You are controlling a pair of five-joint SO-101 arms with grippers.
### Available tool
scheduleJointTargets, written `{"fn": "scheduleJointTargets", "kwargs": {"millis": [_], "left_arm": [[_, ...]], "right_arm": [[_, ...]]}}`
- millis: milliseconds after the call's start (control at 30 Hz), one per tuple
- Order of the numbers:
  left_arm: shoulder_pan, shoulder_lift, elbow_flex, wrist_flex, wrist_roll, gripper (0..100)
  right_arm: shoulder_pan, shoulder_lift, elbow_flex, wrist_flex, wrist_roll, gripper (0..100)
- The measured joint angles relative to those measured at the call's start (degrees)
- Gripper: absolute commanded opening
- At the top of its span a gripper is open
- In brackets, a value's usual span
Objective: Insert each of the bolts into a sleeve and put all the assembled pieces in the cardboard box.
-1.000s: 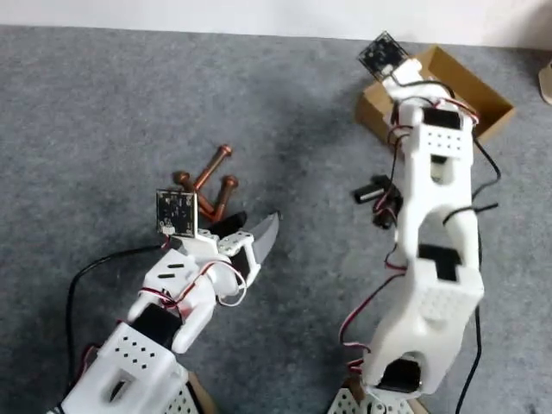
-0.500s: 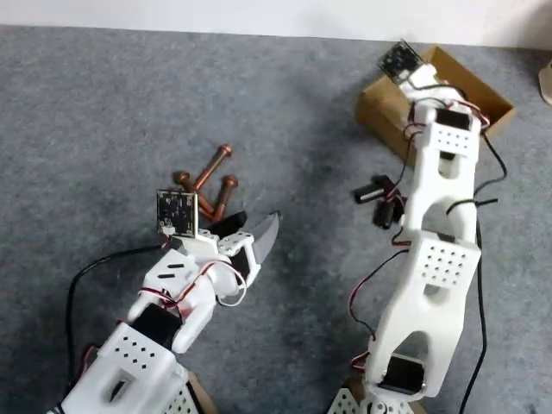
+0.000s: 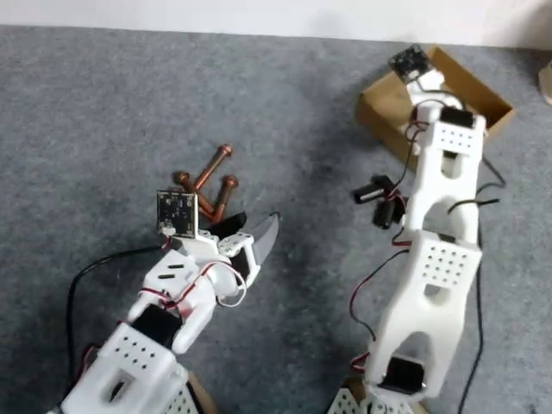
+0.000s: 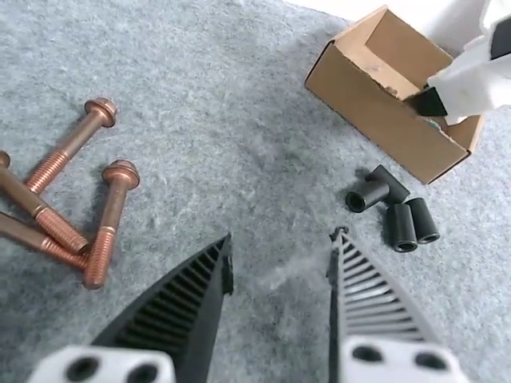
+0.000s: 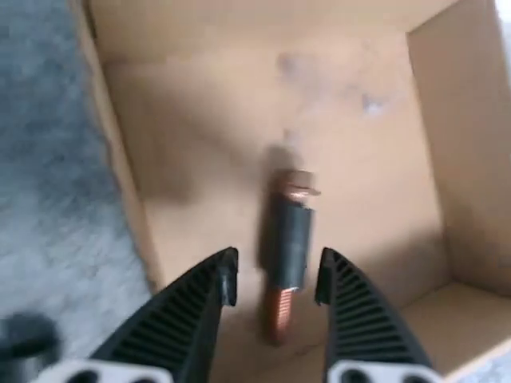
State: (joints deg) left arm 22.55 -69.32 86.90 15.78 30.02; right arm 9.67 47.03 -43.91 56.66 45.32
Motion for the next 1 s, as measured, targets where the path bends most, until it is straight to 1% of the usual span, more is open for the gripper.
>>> {"fn": "scheduleJointTargets", "kwargs": {"millis": [200, 300, 467, 567, 733, 1000], "left_arm": [[0.0, 0.0, 0.0, 0.0, 0.0, 19], [0.0, 0.0, 0.0, 0.0, 0.0, 19], [0.0, 0.0, 0.0, 0.0, 0.0, 19], [0.0, 0.0, 0.0, 0.0, 0.0, 19], [0.0, 0.0, 0.0, 0.0, 0.0, 19], [0.0, 0.0, 0.0, 0.0, 0.0, 19]], "right_arm": [[-2.99, -5.89, 0.0, 5.71, -8.09, 13.7], [-4.66, -8.7, 0.0, 10.46, -11.52, 13.7], [-6.59, -10.37, -0.09, 17.23, -19.43, 13.7], [-6.59, -10.37, -0.09, 19.6, -24.88, 13.7], [-6.59, -10.37, -0.09, 23.03, -35.6, 13.5], [-7.12, -10.37, -0.09, 28.84, -56.97, 13.8]]}}
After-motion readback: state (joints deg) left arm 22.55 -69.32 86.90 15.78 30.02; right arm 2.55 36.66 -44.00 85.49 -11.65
